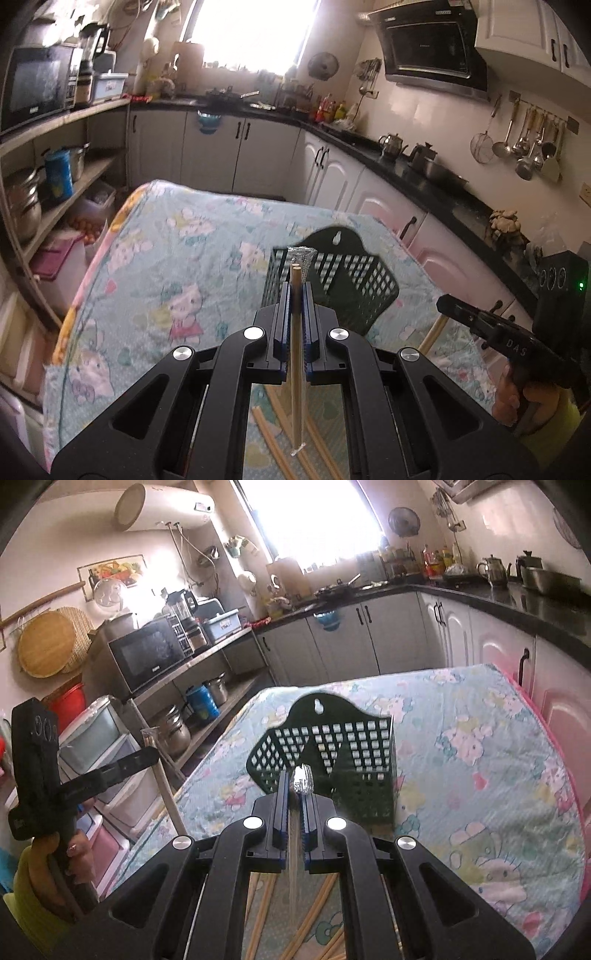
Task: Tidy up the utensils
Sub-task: 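Carry both chopsticks upright over the green basket and lower them in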
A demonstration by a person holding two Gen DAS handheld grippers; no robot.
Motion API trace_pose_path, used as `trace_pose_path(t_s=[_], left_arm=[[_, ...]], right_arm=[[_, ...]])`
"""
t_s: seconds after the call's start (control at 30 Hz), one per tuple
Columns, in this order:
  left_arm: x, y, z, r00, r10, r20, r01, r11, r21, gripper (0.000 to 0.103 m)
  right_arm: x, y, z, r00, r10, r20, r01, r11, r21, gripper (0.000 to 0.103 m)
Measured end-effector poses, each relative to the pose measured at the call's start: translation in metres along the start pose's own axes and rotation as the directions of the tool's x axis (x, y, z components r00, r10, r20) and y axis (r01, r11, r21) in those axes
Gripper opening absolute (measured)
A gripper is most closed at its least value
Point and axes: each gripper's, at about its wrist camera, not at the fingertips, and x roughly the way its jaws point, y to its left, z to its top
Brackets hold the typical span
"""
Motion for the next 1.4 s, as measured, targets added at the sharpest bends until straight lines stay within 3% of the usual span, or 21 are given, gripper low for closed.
trace_pose_path(t_s=[0.5, 0.87, 1.4], left_arm=[[0.009, -0.035, 0.075, 0.993, 0.005, 0.114, -0.014, 0.997, 0.079, 0.001], [0.02, -0.043, 0.123, 0.969, 0.039, 0.243, -0.06, 0.995, 0.079, 0.001], [0.092, -0.015, 0.09, 0.977, 0.064, 0.206, -0.064, 0.998, -0.006, 0.001]], right_arm=[[-0.027, -0.008, 0.073, 0.989, -0.022, 0.144, 0.027, 0.999, -0.031, 0.006], [-0.024, -0.019, 0.125, 0.96, -0.107, 0.261, 0.124, 0.991, -0.049, 0.006], [0.038, -0.051, 0.114, 0.947, -0.201, 0.252, 0.214, 0.977, -0.026, 0.006]])
